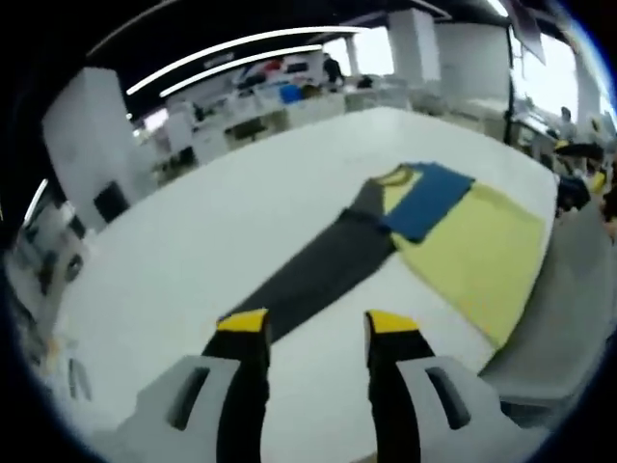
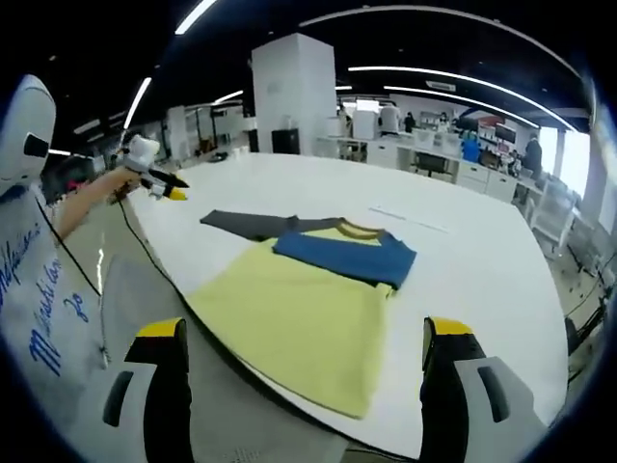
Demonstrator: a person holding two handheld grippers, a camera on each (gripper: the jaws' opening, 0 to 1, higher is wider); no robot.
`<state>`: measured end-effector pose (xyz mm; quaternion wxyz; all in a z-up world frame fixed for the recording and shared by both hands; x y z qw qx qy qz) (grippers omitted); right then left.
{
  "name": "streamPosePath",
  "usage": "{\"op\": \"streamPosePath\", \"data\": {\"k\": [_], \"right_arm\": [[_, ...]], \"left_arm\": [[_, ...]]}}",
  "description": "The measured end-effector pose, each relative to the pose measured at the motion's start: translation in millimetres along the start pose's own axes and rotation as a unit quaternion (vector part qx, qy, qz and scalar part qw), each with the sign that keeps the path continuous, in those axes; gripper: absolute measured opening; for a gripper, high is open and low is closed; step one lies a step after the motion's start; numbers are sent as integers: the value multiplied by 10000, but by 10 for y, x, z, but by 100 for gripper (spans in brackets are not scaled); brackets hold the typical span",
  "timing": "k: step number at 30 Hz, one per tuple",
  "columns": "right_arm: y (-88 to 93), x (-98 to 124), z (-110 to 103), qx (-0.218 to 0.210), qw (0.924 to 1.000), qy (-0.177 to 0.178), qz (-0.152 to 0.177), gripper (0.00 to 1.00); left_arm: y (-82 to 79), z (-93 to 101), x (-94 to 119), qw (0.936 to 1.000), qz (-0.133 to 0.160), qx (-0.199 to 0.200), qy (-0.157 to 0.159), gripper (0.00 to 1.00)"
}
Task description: Fold the garment on the visible template until the final outline fits inside the template.
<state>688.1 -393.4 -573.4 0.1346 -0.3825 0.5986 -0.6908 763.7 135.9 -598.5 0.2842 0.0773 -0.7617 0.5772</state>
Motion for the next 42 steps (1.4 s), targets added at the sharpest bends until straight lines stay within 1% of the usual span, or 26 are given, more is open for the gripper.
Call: {"op": "streamPosePath", "data": {"k": [1, 2, 3, 5, 6, 8, 10, 11, 12, 14, 15, 16, 19, 22, 23, 24, 26, 27, 29, 30, 32, 34, 37, 38, 40, 42], "right_arm": [[11, 2, -5, -16, 10000, 3, -29, 100], [17, 3, -8, -24, 10000, 2, -46, 100], [23, 5, -10, -37, 10000, -4, -73, 100], [23, 6, -3, -44, 9999, 18, -93, 100], [11, 5, 15, -43, 9999, 82, -99, 100], [-12, 4, 42, -80, 9999, 130, -80, 100], [-33, 5, 51, -116, 9998, 162, -53, 100], [-38, 5, 53, -114, 9998, 179, -44, 100], [-40, 2, 54, -122, 9997, 186, -44, 100], [-32, -14, 48, -160, 9997, 176, -94, 100], [-25, -28, 36, -144, 9997, 152, -136, 100], [-21, -35, 27, -137, 9996, 139, -180, 100], [-28, -32, 13, -107, 9995, 169, -239, 100], [-3, -5, 0, -146, 9990, 218, -357, 100], [6, -1, 0, -135, 9989, 234, -394, 100], [14, 0, 1, -139, 9987, 246, -423, 100], [17, -7, 1, -173, 9985, 285, -444, 100], [12, -10, 0, -183, 9984, 302, -440, 100], [2, -13, -12, -203, 9983, 322, -447, 100], [2, -13, -18, -207, 9982, 328, -461, 100], [17, -11, -23, -211, 9978, 346, -533, 100], [20, -19, -27, -233, 9975, 355, -566, 100], [-7, -37, -25, -300, 9973, 390, -543, 100], [-13, -41, -28, -301, 9973, 390, -547, 100], [-18, -53, -28, -311, 9969, 429, -574, 100], [-6, -69, -29, -313, 9966, 432, -626, 100]], "left_arm": [[18, -68, -44, 10000, -19, -28, -43, 30], [22, -130, -63, 9998, 3, -24, -206, 29], [30, -243, -84, 9984, 49, 44, -561, 27], [65, -363, -99, 9964, 35, 67, -845, 28], [88, -448, -117, 9949, 113, 109, -998, 28], [137, -518, -126, 9942, 86, 278, -1031, 25], [162, -549, -143, 9946, 82, 353, -974, 22], [179, -552, -157, 9947, 12, 387, -950, 21], [209, -545, -182, 9955, -130, 351, -866, 19], [244, -565, -233, 9958, -209, 317, -828, 13], [288, -603, -281, 9957, -291, 372, -794, 9], [321, -628, -308, 9952, -349, 427, -807, 7], [413, -727, -397, 9933, -480, 529, -911, 11], [471, -810, -496, 9931, -603, 577, -825, 7], [500, -814, -533, 9926, -654, 635, -806, 4], [542, -829, -567, 9921, -723, 662, -788, 3], [660, -888, -624, 9905, -1001, 467, -821, 7], [682, -904, -652, 9906, -981, 453, -834, 7], [737, -940, -706, 9897, -977, 711, -774, 3], [743, -960, -723, 9895, -944, 761, -789, 4], [779, -1041, -774, 9888, -930, 830, -815, 10], [831, -1122, -825, 9873, -968, 935, -843, 14], [863, -1117, -884, 9835, -903, 1397, -707, 12], [867, -1108, -889, 9823, -896, 1484, -709, 12], [883, -1116, -907, 9828, -894, 1450, -711, 13], [940, -1156, -947, 9817, -1011, 1450, -711, 15]]}}
Point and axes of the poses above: the point that each gripper's makers call its tool centre point, and the gripper's own axes: x roughly backward along the fingers, z roughly to its right, y roughly out of its underside, the point moved 6 cm from there along x, roughly backward along the fingers, and after that the axes turned 9 degrees about z, right-handed, at the moved point
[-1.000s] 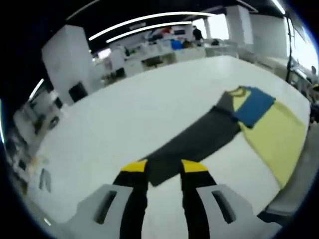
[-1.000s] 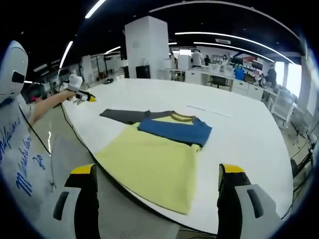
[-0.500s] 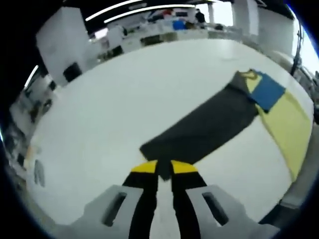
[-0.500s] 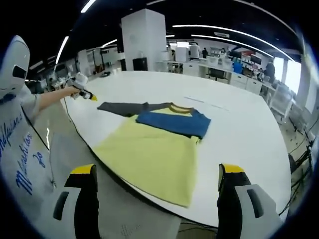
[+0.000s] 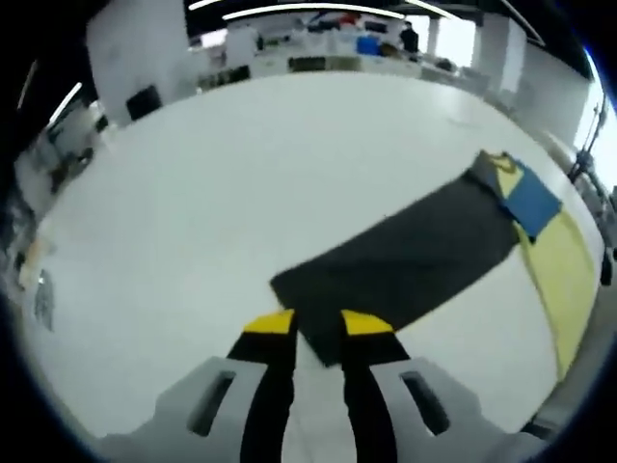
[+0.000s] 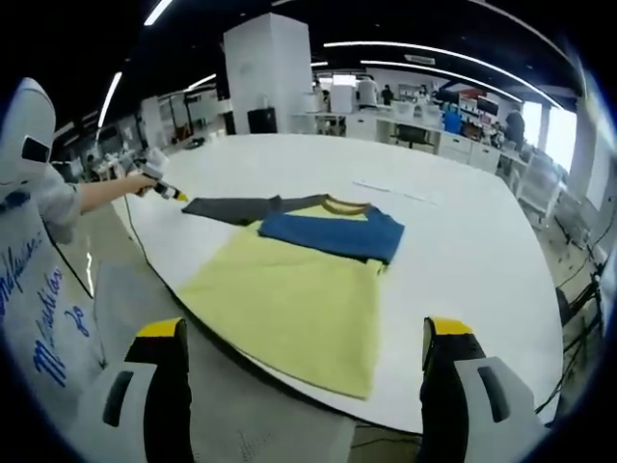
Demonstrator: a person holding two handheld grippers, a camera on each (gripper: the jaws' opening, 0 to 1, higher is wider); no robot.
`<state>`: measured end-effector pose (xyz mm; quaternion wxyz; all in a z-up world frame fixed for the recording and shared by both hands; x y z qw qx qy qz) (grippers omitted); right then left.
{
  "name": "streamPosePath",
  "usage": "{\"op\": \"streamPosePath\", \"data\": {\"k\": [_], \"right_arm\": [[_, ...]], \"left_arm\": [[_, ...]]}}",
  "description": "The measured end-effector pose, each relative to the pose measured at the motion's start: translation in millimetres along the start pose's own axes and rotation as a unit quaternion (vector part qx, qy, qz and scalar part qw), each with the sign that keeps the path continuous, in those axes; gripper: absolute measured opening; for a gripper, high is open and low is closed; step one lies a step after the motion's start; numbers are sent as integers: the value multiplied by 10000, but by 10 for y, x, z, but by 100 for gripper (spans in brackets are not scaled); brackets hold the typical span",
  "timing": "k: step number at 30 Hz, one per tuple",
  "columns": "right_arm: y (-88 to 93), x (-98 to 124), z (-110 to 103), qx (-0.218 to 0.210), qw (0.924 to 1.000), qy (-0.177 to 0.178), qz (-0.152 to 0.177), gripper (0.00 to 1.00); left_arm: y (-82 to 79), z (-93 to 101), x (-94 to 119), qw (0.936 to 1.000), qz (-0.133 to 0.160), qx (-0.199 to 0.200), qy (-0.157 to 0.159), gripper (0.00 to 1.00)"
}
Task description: Fold the garment on the visible template until the final outline fits inside the template.
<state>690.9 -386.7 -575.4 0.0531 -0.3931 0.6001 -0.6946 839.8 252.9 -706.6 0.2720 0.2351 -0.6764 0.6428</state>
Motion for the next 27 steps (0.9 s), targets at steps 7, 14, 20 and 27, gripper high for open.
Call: {"op": "streamPosePath", "data": {"k": [7, 14, 20, 27], "right_arm": [[-9, -71, 10, -47, 9999, 83, -93, 100], [-41, -69, -4, -24, 9999, 71, -91, 100], [-33, -55, 4, -37, 9999, 115, -109, 100], [-50, -88, -26, -18, 10000, 38, -89, 100]], "left_arm": [[70, -58, -70, 9999, -9, 70, -94, 13], [62, -81, -146, 9999, -23, 22, -114, 18], [86, -67, -196, 9998, -64, 102, -128, 17], [99, -77, -187, 9997, -96, 142, -149, 19]]}}
Point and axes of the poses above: the point that each gripper's makers call its tool centre point, and the gripper's own axes: x roughly backward along the fingers, z roughly to its right, y roughly out of its underside, the point moved 6 cm from there along x, roughly backward along the fingers, and after that the axes turned 9 degrees about z, right-handed, at the moved point
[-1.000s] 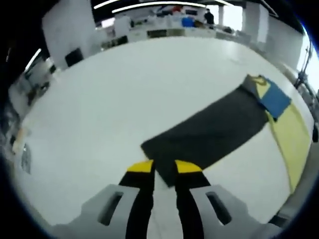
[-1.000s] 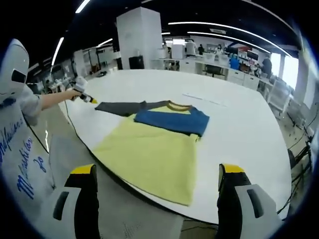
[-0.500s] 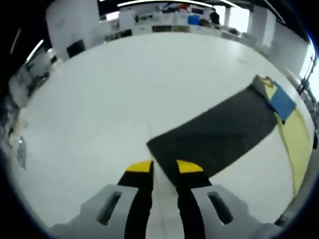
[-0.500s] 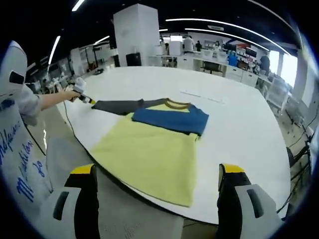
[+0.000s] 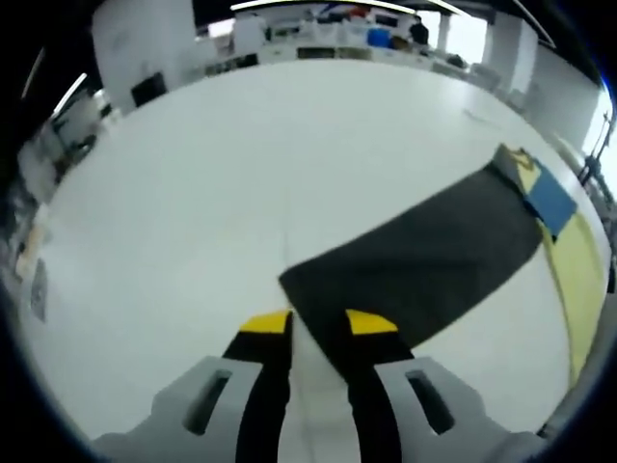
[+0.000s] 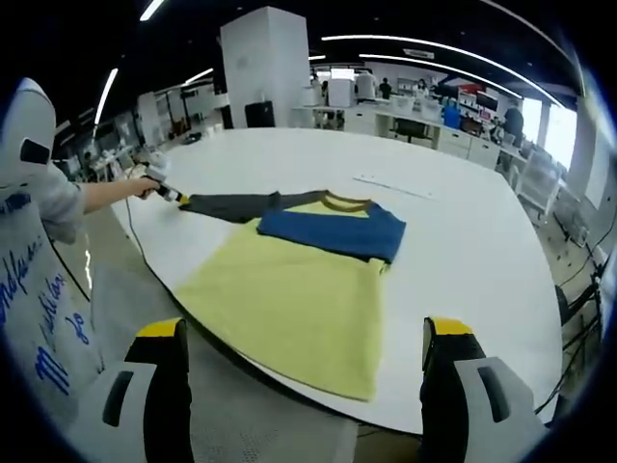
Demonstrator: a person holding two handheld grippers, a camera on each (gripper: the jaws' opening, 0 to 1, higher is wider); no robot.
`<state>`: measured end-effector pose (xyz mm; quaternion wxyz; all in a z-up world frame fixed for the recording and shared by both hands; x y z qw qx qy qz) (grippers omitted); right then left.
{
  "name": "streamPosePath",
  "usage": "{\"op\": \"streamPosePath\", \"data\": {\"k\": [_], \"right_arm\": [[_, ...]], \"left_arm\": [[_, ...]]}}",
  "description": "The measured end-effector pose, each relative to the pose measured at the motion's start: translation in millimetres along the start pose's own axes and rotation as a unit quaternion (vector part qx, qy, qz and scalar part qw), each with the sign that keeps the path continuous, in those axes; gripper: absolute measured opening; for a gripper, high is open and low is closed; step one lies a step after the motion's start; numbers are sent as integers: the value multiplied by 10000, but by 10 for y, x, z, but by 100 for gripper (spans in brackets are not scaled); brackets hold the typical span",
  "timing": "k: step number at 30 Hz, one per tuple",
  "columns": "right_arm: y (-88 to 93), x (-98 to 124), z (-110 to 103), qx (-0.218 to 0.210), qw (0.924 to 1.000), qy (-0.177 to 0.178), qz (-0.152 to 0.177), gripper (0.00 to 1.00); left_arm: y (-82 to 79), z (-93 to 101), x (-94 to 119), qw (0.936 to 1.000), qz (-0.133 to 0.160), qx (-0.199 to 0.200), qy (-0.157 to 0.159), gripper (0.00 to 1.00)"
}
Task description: Fold the garment on the visible template until the final outline fits inside the template.
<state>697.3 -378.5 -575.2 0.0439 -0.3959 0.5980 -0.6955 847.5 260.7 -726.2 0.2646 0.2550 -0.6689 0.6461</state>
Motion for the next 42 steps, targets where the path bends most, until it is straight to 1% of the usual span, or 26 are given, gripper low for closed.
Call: {"op": "streamPosePath", "data": {"k": [3, 6, 8, 10, 11, 14, 18, 21, 24, 26, 27, 29, 31, 36, 38, 39, 40, 41, 42], "right_arm": [[0, -1, 12, 20, 10000, 17, -14, 100], [-5, -8, 10, 22, 10000, 14, -5, 100], [-1, -16, 14, 54, 10000, 41, -35, 100], [-5, -19, 9, 68, 10000, 25, -42, 100], [-14, -19, 5, 59, 10000, 17, -18, 100], [-26, -9, 4, 69, 10000, 23, 10, 100], [2, 0, 4, 55, 10000, 40, -14, 100], [26, -2, -2, 72, 9999, 25, -73, 100], [16, -9, -7, 86, 9999, 4, -59, 100], [-5, -15, -10, 86, 10000, -18, -15, 100], [-11, -20, -11, 81, 10000, -29, 0, 100], [-8, -26, -12, 104, 9999, -50, -17, 100], [-7, -31, -22, 149, 9998, -100, -29, 100], [-25, -24, -17, 140, 9998, -107, 74, 100], [-17, -17, -4, 163, 9998, -79, 58, 100], [-11, -12, 4, 169, 9998, -53, 38, 100], [-6, -5, 12, 179, 9998, -45, 38, 100], [-6, 3, 16, 181, 9998, -44, 45, 100], [-7, 14, 21, 173, 9998, -34, 59, 100]], "left_arm": [[4, -27, 11, 10000, 0, 79, -4, 20], [2, -32, 6, 10000, 13, 54, -19, 21], [0, -29, -8, 10000, 25, 37, 17, 18], [2, 2, -17, 9998, 3, 175, 106, 14], [4, 14, -14, 9998, 13, 177, 106, 14], [8, 8, 3, 9996, 73, 277, 42, 16], [27, 41, 30, 9993, 179, 319, 15, 14], [33, 32, 16, 9991, 226, 365, -22, 14], [46, 77, 23, 9991, 220, 367, -64, 11], [48, 123, 4, 9986, 222, 467, 83, 4], [48, 138, 4, 9984, 238, 516, 64, 1], [51, 126, 2, 9984, 238, 509, 31, 1], [56, 92, -11, 9978, 248, 613, 26, 1], [70, 106, -2, 9971, 318, 689, -100, 1], [81, 79, -10, 9956, 410, 824, -153, 1], [85, 75, -11, 9942, 455, 958, -185, 1], [88, 71, -10, 9913, 493, 1193, -237, 1], [96, 84, -5, 9895, 477, 1341, -240, 1], [99, 89, -3, 9888, 492, 1391, -232, 0]]}}
Point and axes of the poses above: the point that each gripper's makers call its tool centre point, and the gripper's own axes: x roughly backward along the fingers, z roughly to its right, y roughly out of its underside, the point moved 6 cm from there along x, roughly backward along the fingers, and after that the axes turned 9 degrees about z, right-handed, at the moved point
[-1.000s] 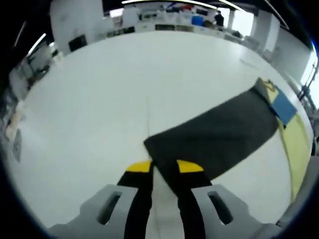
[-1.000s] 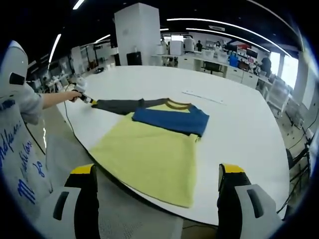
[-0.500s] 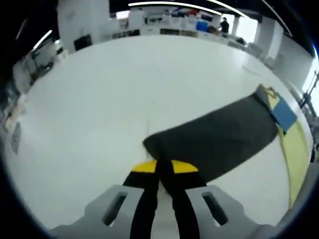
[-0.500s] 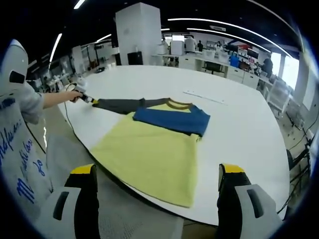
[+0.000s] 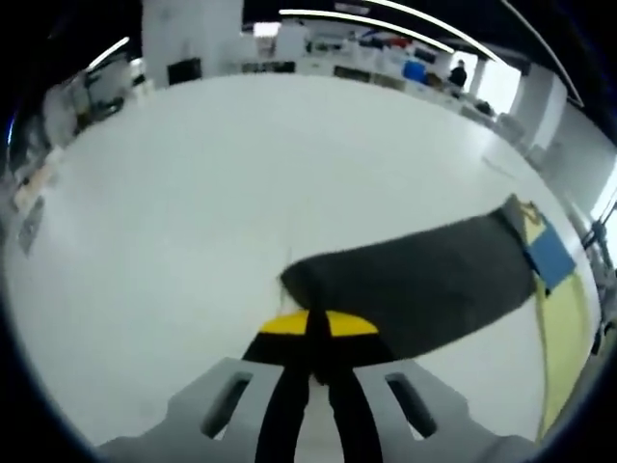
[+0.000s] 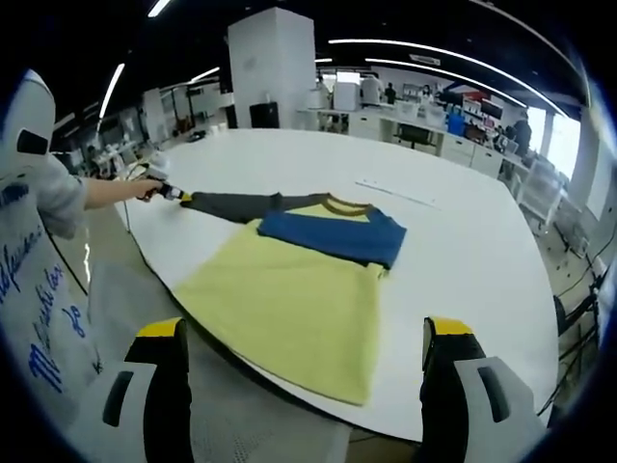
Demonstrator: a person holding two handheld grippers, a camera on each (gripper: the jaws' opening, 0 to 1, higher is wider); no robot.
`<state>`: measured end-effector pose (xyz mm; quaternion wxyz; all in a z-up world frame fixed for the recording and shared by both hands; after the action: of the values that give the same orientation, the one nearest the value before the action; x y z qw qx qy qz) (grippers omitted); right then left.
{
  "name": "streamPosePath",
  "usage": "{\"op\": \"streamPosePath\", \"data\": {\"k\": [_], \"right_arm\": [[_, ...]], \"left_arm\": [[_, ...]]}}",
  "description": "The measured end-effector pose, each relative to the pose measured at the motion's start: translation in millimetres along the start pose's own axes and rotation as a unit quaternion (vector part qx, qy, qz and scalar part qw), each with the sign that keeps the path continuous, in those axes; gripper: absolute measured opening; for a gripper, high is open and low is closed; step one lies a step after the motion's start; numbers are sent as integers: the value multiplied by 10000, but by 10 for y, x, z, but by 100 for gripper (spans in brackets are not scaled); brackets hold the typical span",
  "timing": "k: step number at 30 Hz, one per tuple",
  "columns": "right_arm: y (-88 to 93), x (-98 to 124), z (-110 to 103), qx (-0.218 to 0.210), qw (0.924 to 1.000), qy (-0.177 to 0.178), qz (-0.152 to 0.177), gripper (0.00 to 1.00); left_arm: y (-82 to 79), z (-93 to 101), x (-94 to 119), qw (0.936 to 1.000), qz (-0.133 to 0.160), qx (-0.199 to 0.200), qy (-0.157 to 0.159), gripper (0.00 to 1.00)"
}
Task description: Fold the garment on the visible template until the final outline fits inside the template.
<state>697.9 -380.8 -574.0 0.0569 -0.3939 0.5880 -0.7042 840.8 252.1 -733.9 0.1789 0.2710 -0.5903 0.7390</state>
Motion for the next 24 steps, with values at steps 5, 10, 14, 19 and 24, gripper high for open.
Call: {"op": "streamPosePath", "data": {"k": [5, 10, 14, 19, 24], "right_arm": [[8, 44, 26, 17, 9999, 100, 39, 100], [50, 76, 11, -68, 9999, 56, 119, 100], [64, 84, 8, -125, 9998, -2, 182, 100], [54, 74, -5, -72, 9997, -70, 227, 100], [12, 86, 14, -24, 9995, -89, 315, 100]], "left_arm": [[17, 40, 20, 9998, 116, 160, -76, 0], [-123, 123, 109, 9989, 284, 372, 51, 0], [-283, 249, 221, 9983, 459, 263, 226, 0], [-485, 403, 365, 9964, 661, 203, 487, 0], [-676, 496, 481, 9930, 916, 214, 718, 0]]}}
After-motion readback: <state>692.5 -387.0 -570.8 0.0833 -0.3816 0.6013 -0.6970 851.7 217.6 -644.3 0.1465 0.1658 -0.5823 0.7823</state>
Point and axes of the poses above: the point that each gripper's makers call its tool centre point, and the gripper's own axes: x roughly backward along the fingers, z roughly to its right, y roughly out of its underside, the point moved 6 cm from there along x, roughly backward along the fingers, and after that the axes turned 9 degrees about z, right-handed, at the moved point
